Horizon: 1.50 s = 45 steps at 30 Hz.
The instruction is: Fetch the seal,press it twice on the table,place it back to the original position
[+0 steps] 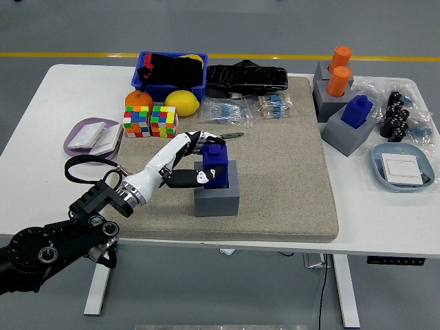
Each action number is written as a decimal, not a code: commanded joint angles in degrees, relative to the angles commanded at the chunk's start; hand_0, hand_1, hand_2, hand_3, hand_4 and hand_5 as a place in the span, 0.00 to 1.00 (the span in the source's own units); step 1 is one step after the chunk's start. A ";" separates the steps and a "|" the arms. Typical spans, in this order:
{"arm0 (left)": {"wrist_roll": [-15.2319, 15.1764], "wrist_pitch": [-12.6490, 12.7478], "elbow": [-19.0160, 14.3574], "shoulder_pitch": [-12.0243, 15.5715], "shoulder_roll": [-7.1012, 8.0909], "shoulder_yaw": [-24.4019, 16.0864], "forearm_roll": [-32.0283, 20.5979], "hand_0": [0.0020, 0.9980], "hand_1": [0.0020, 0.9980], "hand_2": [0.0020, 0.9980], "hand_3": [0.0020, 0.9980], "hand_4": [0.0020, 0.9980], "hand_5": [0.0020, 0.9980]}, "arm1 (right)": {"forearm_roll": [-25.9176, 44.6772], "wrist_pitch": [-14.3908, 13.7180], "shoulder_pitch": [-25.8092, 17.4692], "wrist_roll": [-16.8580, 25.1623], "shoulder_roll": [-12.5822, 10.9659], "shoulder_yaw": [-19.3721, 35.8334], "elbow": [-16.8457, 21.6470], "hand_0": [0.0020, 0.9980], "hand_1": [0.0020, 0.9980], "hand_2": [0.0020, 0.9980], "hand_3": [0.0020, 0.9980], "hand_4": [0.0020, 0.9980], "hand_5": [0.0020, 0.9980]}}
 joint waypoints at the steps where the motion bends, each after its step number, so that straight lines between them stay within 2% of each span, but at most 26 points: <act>1: -0.04 0.02 0.06 0.00 -0.01 0.00 -0.02 0.63 0.44 0.50 0.68 0.53 0.00 | -0.02 0.00 0.01 0.00 0.01 0.03 -0.01 0.79 0.70 0.68 0.65 0.83 0.47; 45: -0.70 0.42 1.01 0.23 -0.69 1.14 -0.79 0.63 0.45 0.50 0.68 0.53 0.00 | 0.17 -0.11 0.22 0.07 -0.06 -0.32 0.05 0.79 0.70 0.68 0.65 0.83 0.47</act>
